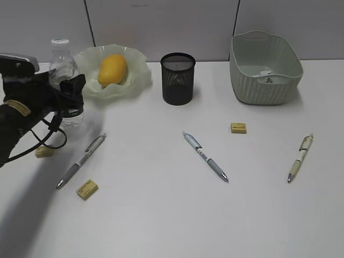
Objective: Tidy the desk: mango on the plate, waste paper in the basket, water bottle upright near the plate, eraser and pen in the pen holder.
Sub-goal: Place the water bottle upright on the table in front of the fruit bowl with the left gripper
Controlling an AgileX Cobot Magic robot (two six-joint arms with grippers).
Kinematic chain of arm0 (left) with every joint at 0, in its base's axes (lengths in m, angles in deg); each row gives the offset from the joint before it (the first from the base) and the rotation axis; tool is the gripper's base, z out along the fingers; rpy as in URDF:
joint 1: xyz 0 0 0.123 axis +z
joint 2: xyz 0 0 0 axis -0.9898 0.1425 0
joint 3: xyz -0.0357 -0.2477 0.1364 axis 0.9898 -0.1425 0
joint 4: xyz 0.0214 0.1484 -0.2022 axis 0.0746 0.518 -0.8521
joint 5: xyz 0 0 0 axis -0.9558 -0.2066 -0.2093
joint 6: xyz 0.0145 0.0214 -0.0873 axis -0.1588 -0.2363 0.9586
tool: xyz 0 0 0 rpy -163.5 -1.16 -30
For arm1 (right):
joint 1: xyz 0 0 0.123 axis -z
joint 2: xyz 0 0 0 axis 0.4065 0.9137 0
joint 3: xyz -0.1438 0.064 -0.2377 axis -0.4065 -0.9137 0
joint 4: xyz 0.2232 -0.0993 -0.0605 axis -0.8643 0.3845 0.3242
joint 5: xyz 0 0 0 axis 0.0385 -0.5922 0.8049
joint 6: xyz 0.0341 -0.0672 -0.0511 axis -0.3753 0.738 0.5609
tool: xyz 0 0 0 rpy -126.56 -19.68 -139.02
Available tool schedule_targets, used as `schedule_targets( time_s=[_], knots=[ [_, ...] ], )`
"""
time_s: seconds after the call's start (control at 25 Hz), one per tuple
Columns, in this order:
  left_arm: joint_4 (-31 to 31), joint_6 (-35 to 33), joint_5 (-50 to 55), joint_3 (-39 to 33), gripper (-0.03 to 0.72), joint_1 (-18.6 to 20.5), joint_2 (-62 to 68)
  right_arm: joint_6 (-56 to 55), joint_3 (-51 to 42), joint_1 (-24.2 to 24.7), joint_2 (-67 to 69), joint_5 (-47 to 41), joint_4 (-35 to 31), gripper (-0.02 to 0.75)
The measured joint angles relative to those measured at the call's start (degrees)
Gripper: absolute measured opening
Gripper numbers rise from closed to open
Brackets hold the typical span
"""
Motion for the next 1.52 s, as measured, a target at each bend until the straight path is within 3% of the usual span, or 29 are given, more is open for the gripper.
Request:
schedule_targets(
  time_s=[0.56, 1.52],
  knots=[
    [3.10, 0.05, -0.58, 4.33, 0.516, 0.38, 6.41, 0.00, 0.00, 0.00, 0.00, 0.00, 0.00, 0.404],
    [3.90, 0.05, -2.52, 4.06, 0.516, 0.44, 7.31, 0.07, 0.00, 0.00, 0.00, 0.00, 0.00, 0.404]
  ],
)
